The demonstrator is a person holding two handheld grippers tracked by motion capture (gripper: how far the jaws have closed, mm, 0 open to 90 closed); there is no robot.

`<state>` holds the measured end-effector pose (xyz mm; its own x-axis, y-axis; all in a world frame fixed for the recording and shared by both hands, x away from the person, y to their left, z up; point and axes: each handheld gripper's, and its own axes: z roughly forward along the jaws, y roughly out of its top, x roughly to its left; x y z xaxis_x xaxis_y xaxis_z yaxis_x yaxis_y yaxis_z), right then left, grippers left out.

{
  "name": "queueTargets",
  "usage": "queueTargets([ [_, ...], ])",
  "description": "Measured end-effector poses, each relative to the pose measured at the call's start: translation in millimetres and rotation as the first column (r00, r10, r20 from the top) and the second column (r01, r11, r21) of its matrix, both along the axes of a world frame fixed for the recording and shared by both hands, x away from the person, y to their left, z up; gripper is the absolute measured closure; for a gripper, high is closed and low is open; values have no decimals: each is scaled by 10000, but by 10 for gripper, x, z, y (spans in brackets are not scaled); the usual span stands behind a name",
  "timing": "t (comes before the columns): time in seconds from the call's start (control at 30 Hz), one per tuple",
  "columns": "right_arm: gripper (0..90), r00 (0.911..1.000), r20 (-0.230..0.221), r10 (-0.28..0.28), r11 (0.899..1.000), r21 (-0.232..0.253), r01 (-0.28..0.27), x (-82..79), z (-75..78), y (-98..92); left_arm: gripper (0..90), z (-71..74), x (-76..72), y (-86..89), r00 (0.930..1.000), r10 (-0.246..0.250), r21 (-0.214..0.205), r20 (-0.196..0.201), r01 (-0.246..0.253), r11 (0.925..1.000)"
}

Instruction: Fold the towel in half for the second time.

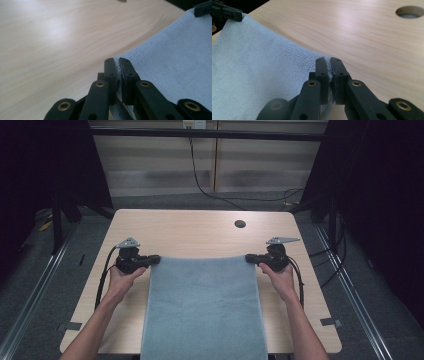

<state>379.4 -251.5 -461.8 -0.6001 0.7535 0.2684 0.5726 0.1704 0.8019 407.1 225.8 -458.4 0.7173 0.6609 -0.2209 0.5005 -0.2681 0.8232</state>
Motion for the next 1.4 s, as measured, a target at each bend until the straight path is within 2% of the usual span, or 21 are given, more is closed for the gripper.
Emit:
queueTargets([
  [0.1,853,9997,202,-110,9999,79,109,35,89,-14,855,78,43,-21,9999,122,-212,123,-119,9997],
  [0.2,854,9989,418,-221,9996,165,215,84,194,-29,855,146,103,-22,9994,233,-221,241,-227,9995],
  [0.27,854,9983,533,-255,9996,164,246,111,256,-30,855,198,143,-10,9991,336,-477,270,-323,9983],
  [0.33,855,9971,683,-322,9994,154,312,147,332,-24,856,257,177,-15,9981,452,-450,410,-433,9980],
  [0.57,859,9930,1002,-626,9978,279,601,228,534,-42,856,467,262,-35,9949,741,-778,690,-686,9946],
  [0.73,861,9888,1301,-731,9971,293,698,268,684,-68,857,630,266,-53,9923,648,-789,1058,-566,9953],
  [0.83,861,9854,1537,-736,9966,469,671,242,762,-92,857,689,180,-51,9904,427,-953,1312,-303,9950],
  [0.9,861,9840,1675,-606,9972,530,524,163,783,-95,856,672,37,-36,9881,144,-972,1528,5,9953],
  [1.03,862,9817,1900,127,9999,18,-133,-210,761,-89,856,542,-326,28,9853,-335,-669,1673,452,9967],
  [1.1,862,9801,1948,373,9991,130,-406,-440,728,-112,856,457,-542,85,9861,-612,-708,1546,729,9948],
  [1.13,862,9794,1968,454,9986,164,-496,-585,705,-118,855,431,-608,97,9864,-694,-657,1490,799,9946],
  [1.23,861,9783,1936,732,9970,98,-765,-878,630,-101,853,315,-835,127,9881,-982,-487,1183,1045,9933],
  [1.27,861,9789,1879,806,9964,117,-843,-973,587,-85,852,268,-906,129,9884,-1066,-433,1084,1118,9928],
  [1.33,856,9811,1627,1050,9945,-193,-1032,-1164,473,-45,844,167,-1044,139,9883,-1340,-396,721,1371,9898],
  [1.4,850,9826,1330,1293,9916,-141,-1285,-1303,369,-41,838,74,-1175,170,9876,-1500,-372,459,1518,9877],
])
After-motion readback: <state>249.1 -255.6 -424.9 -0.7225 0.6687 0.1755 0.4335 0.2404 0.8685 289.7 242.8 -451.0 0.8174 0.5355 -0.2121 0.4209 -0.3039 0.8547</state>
